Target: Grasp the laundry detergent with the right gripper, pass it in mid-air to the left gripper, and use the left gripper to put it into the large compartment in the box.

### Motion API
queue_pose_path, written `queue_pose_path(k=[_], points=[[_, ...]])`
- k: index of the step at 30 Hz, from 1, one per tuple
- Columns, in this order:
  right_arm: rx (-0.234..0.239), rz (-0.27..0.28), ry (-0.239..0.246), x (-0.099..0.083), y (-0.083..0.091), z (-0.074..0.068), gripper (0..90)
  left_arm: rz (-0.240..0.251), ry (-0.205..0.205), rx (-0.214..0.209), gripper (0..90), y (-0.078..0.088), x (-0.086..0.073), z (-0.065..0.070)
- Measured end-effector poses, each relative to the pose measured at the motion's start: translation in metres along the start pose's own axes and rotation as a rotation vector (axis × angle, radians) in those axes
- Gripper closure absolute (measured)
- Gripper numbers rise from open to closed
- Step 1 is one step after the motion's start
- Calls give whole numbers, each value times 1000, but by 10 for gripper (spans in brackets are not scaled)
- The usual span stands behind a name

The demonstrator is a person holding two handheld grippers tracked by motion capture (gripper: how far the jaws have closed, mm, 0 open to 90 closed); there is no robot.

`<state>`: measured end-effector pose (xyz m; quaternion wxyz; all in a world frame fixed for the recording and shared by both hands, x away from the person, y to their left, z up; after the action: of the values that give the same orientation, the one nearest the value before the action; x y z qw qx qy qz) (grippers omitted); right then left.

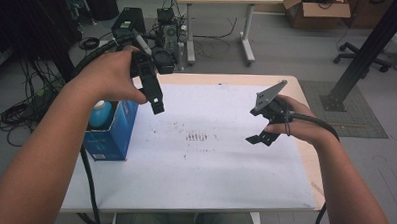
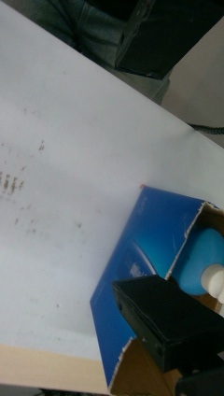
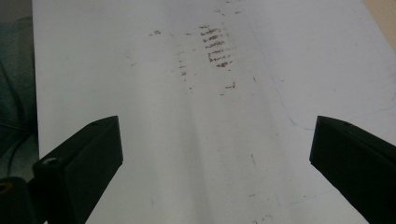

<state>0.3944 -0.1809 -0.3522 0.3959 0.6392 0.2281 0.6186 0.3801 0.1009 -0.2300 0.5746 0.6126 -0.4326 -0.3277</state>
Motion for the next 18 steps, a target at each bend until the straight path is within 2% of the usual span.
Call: queue_pose_path(k=[6,13,18], points=[[8,-17,16,4,2,-2,27,-19,-78,-29,2,-9,1,10],[22,-58,51,15,5,-5,28,-20,-172,-94,2,-18,0,22],[24,-76,65,20,5,-5,28,-31,-235,-120,2,-27,2,29]])
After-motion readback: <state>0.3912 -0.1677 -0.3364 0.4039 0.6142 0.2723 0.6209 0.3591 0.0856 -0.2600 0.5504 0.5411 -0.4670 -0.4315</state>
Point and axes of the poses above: each handheld gripper's, and its own axes: y roughly backward along the jaws, x roughly out of its top, z roughly to its right, the point moved 6 cm from there along -y, roughly forward along the jaws, and after that the axes turned 3 degrees about z, right-handed, at the moved point
